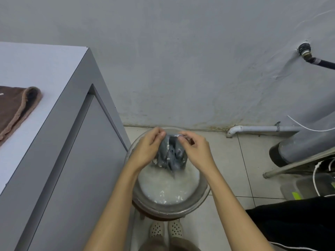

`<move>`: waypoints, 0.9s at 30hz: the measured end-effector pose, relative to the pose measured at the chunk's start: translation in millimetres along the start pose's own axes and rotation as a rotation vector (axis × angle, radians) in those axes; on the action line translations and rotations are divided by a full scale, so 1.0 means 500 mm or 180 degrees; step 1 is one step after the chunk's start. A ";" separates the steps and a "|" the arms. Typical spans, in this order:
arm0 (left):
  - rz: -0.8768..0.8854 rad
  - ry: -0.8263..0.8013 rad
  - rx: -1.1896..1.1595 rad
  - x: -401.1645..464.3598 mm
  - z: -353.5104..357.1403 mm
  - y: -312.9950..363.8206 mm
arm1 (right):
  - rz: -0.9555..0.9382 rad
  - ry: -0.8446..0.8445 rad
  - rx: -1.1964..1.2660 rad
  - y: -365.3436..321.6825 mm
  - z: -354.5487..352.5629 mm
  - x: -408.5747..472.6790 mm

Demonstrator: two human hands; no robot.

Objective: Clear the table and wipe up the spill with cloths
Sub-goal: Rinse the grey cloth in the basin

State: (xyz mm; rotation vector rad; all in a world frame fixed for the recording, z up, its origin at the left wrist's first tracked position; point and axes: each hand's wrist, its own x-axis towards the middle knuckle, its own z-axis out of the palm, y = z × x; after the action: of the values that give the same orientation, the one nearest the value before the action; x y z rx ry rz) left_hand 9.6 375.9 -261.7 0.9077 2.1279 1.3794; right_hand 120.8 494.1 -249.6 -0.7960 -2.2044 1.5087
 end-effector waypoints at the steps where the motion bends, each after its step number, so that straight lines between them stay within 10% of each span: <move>1: 0.0084 0.0004 -0.0206 0.005 -0.006 0.010 | -0.0085 0.0067 0.0122 -0.008 -0.004 0.001; 6: 0.0042 -0.0124 -0.0702 0.000 -0.038 0.020 | -0.0215 0.0031 0.0136 -0.018 -0.016 -0.006; 14: -0.0489 -0.1072 0.2435 -0.056 0.021 -0.117 | 0.0448 -0.1200 -0.1659 0.118 0.039 -0.046; 18: -0.0229 -0.0673 0.2753 -0.075 0.053 -0.146 | 0.0656 -0.1473 -0.1650 0.141 0.054 -0.049; 27: -0.0706 -0.1574 0.3110 -0.048 0.067 -0.128 | 0.0928 -0.1745 -0.2260 0.160 0.092 -0.041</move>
State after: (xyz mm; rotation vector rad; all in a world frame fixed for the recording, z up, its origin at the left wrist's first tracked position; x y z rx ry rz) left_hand 30.3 361.0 -333.4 1.1261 2.3375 -0.0916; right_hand 130.3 469.8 -340.4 -1.0262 -3.2433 1.1291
